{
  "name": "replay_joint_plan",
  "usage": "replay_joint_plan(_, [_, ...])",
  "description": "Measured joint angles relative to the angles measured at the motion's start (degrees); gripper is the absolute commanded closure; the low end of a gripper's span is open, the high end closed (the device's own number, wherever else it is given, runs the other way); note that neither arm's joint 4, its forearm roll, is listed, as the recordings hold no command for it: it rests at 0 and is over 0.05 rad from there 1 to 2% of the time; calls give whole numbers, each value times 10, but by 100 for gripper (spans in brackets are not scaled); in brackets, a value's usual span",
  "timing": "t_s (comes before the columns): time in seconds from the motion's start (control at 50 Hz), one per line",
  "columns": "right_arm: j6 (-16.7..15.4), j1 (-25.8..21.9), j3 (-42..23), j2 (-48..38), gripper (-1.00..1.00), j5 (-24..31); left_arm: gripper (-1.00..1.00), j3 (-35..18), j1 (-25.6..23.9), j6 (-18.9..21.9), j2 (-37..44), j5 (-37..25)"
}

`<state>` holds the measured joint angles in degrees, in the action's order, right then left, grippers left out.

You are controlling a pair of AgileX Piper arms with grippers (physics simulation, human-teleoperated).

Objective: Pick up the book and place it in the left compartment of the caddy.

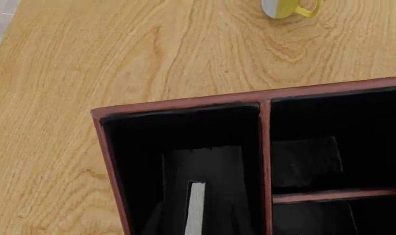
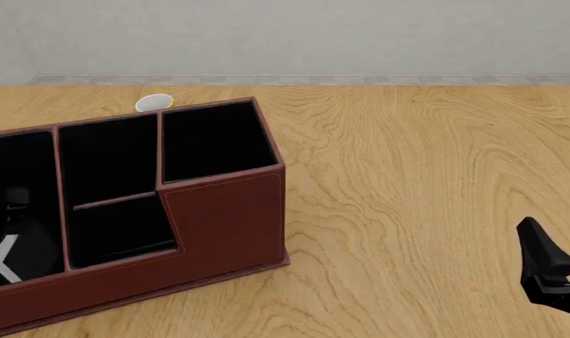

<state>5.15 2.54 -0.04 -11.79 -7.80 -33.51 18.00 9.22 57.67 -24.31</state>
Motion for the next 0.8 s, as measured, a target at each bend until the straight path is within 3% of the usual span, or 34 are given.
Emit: replay_joint_plan(0.8, [4,2,0,9,-100,7,-100,-54,-1,-3,-73,-63])
